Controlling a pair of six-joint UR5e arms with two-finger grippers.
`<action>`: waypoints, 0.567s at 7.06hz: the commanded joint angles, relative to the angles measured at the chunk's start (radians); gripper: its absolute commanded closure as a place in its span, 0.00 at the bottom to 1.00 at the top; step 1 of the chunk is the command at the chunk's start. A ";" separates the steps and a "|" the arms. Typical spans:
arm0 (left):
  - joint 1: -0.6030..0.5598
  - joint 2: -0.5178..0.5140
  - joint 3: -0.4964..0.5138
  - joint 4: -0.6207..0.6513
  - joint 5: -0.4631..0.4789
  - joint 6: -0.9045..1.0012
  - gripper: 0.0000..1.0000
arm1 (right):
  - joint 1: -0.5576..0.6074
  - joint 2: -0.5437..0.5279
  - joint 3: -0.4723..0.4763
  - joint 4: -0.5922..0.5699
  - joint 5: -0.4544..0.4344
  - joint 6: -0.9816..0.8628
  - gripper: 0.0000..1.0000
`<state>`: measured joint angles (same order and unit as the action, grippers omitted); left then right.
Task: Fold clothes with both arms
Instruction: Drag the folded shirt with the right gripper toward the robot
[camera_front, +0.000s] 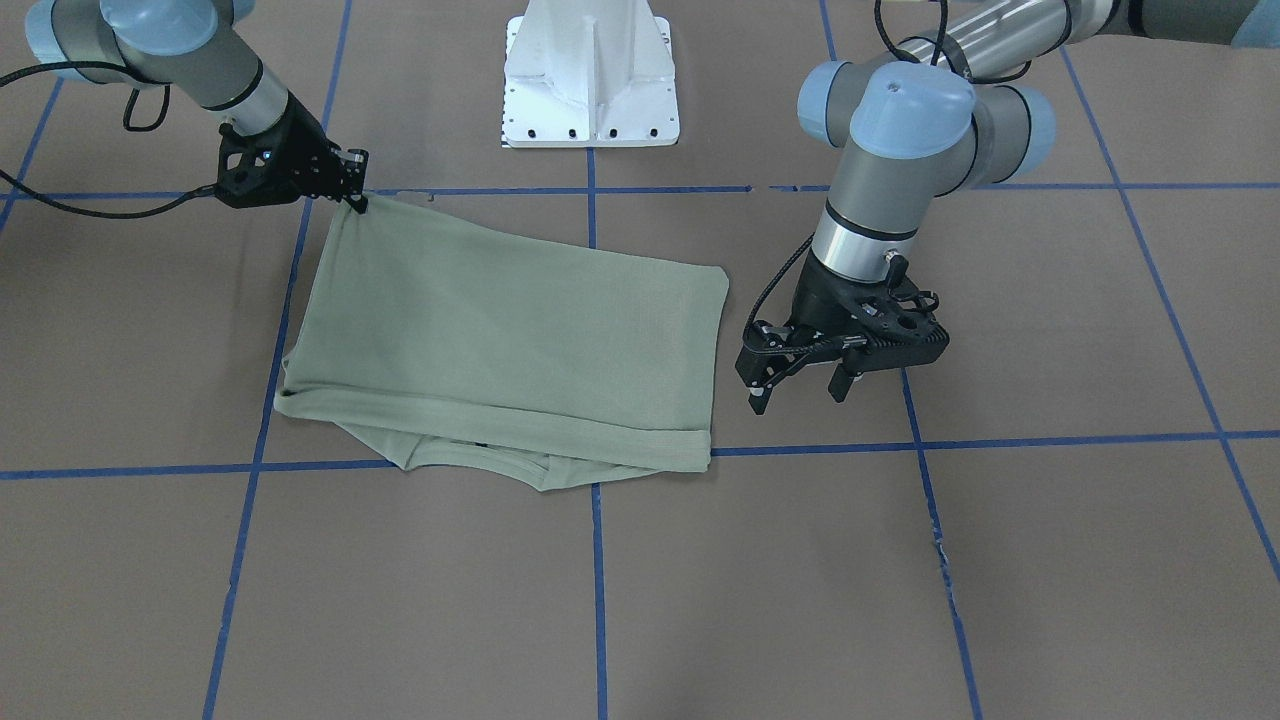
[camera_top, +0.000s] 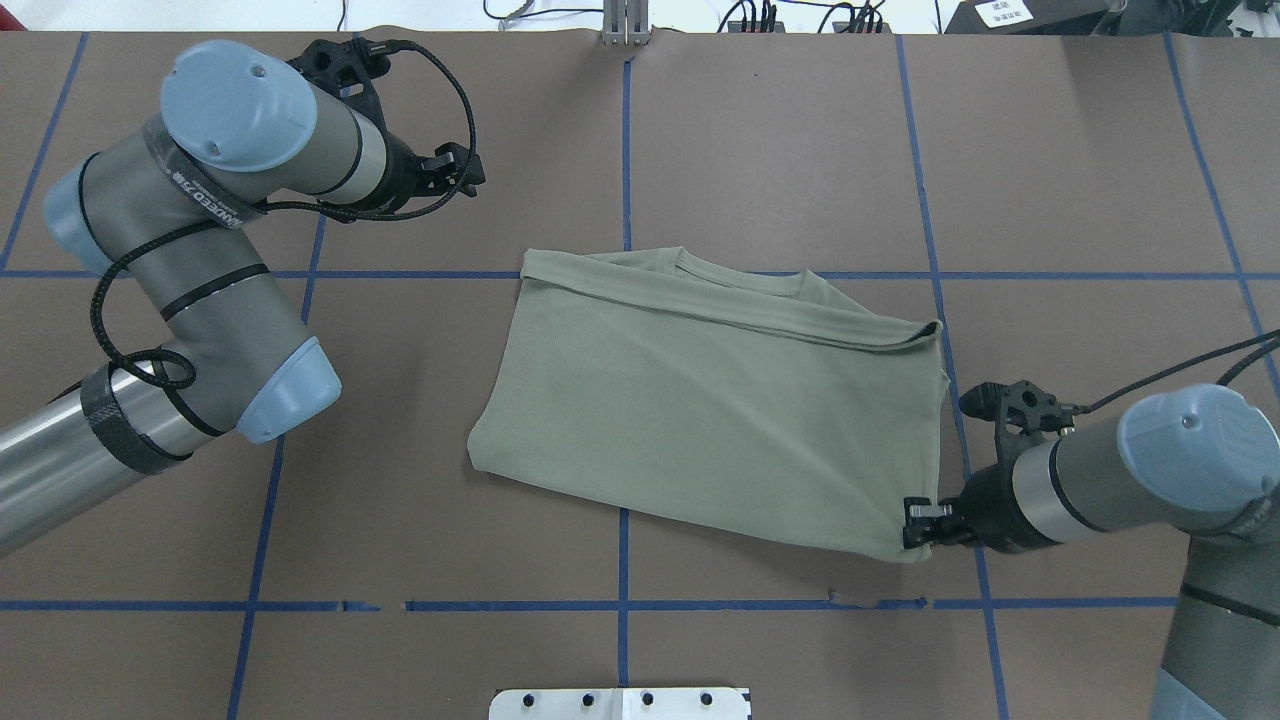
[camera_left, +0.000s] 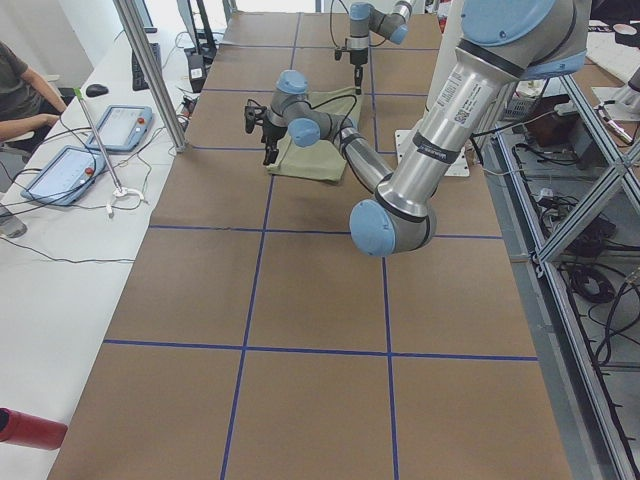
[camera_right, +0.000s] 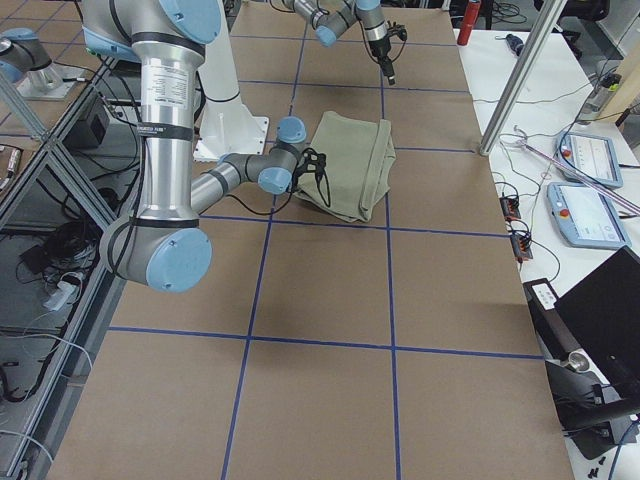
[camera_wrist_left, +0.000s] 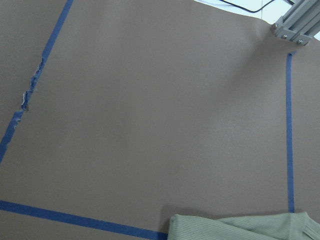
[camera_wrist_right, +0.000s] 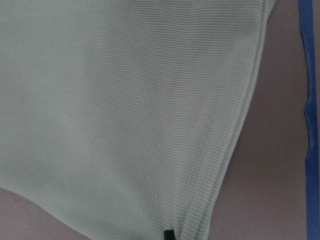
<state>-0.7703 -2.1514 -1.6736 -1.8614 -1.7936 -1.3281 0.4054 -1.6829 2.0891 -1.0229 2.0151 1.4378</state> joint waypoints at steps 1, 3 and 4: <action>-0.001 0.004 -0.009 0.001 0.002 -0.002 0.00 | -0.193 -0.107 0.092 0.001 0.010 0.073 1.00; 0.003 0.022 -0.037 0.001 0.002 -0.002 0.00 | -0.288 -0.130 0.111 0.003 0.008 0.087 0.01; 0.015 0.022 -0.038 -0.001 0.000 -0.002 0.00 | -0.284 -0.126 0.115 0.006 0.007 0.087 0.00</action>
<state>-0.7649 -2.1313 -1.7047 -1.8614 -1.7921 -1.3299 0.1389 -1.8074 2.1959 -1.0198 2.0233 1.5212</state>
